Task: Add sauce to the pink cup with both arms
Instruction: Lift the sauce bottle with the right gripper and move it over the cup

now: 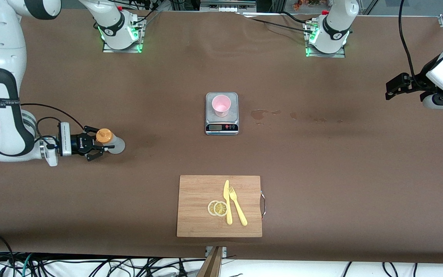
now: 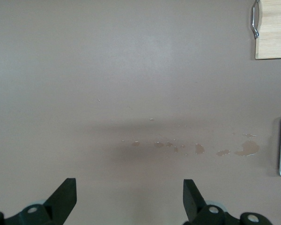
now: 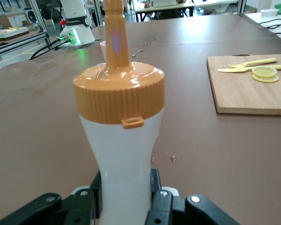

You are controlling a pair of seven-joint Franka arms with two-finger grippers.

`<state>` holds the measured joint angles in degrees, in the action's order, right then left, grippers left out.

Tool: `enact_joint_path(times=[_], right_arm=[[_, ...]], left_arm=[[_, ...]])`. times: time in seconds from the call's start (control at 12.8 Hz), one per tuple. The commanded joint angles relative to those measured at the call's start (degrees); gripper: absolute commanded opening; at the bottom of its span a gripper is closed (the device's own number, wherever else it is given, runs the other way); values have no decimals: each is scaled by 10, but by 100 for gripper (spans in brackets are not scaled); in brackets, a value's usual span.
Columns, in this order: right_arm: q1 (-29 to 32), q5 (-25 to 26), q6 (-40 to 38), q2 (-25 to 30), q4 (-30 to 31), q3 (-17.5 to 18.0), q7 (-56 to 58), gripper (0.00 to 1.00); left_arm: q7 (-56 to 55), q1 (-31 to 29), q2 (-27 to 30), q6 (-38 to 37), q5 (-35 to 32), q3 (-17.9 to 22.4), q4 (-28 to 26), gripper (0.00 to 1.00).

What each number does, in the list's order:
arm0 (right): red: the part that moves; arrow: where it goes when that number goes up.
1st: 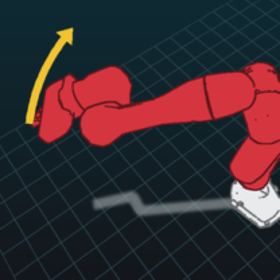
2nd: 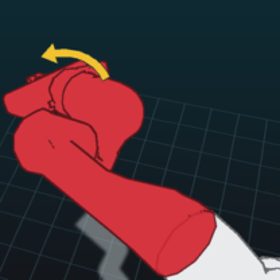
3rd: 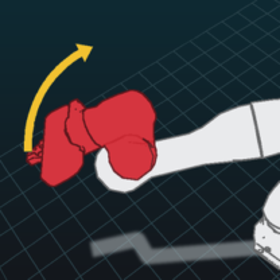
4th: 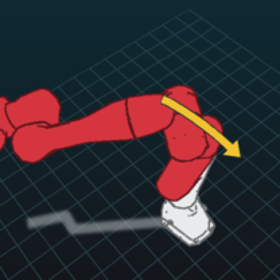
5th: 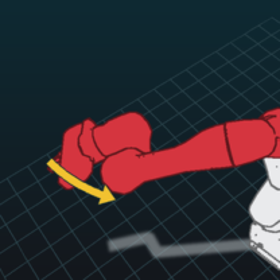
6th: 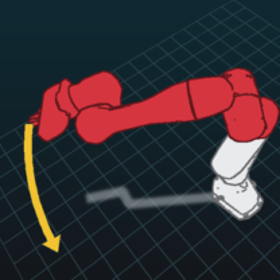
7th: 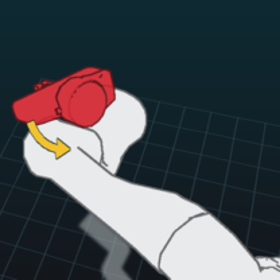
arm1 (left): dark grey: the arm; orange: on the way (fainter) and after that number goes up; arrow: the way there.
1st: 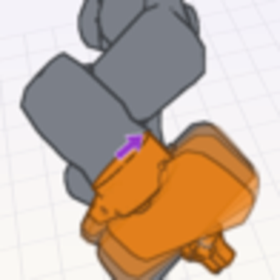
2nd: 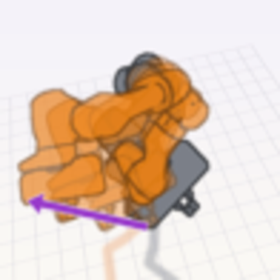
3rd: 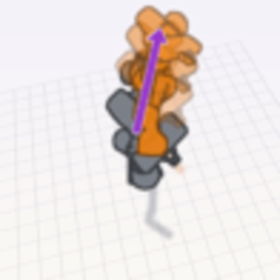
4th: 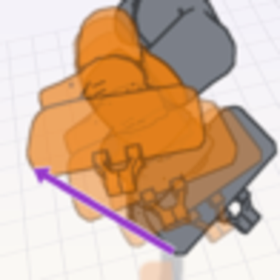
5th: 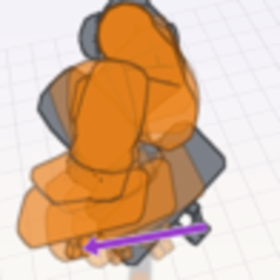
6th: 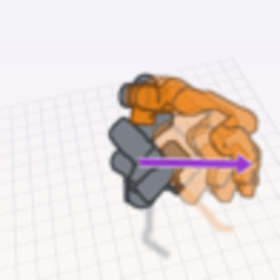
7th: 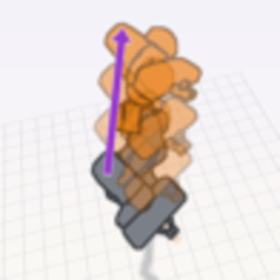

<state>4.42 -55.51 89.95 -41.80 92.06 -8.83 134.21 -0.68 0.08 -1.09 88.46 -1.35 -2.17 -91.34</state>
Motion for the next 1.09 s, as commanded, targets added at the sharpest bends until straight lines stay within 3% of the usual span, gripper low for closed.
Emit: enact_joint_path(times=[0.0, 0.16, 0.31, 1.02], right_arm=[[-60, 30, 35, 63, 27, -25, -81, 0], [-105, 46, 85, 99, 57, -31, -136, 0], [-162, 97, 125, 122, 66, -63, -201, 0], [-311, 310, 158, 194, 68, -65, -512, 0]], left_arm=[[10, 0, -7, -14, -4, 1, 19, 100], [10, -1, -7, -14, -4, 1, 19, 100], [9, -1, -6, -14, -4, 1, 19, 100], [9, -2, -4, -14, -4, 4, 20, 100]])
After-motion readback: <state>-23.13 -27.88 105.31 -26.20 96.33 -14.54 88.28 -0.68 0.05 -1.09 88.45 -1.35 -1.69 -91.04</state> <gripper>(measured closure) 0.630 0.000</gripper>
